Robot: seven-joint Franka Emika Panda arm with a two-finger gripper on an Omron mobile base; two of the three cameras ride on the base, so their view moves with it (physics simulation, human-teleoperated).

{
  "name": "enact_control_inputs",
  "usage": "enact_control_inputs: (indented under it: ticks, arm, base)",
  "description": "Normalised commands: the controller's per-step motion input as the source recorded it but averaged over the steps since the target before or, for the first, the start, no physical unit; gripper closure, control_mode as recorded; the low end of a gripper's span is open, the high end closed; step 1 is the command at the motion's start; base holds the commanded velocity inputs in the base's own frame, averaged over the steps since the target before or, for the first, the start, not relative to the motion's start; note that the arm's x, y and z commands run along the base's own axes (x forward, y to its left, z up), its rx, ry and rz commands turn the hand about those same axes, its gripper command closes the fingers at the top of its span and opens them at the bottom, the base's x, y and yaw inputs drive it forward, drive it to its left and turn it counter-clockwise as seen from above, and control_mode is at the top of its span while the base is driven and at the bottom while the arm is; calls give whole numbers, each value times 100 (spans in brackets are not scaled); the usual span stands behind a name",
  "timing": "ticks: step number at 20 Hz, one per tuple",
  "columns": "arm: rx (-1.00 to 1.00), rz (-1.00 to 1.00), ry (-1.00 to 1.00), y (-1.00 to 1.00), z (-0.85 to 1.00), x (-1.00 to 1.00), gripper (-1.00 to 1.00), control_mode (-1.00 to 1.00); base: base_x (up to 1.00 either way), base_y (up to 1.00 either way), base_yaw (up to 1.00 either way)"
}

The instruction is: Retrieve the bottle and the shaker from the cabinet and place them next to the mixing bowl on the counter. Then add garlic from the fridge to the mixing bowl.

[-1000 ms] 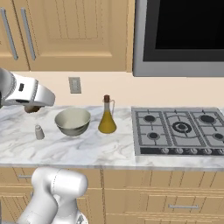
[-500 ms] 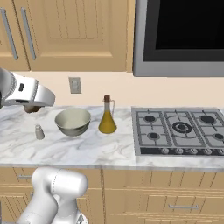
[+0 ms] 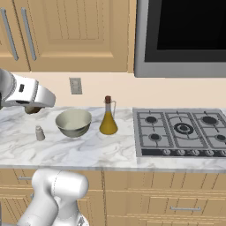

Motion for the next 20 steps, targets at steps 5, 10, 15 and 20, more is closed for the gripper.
enact_control_inputs:
  ticks: [5, 10, 15, 20]
  arm:
    - [2, 1, 0, 0, -7, 0, 100, -100]
    - [10, 16, 5, 11, -31, 0, 100, -100]
    - [4, 19, 7, 6, -27, 0, 100, -100]
    - [-5, 1, 0, 28, -49, 8, 100, -100]
  base:
    - [0, 0, 0]
    - [0, 0, 0]
    - [0, 0, 0]
    - [0, 0, 0]
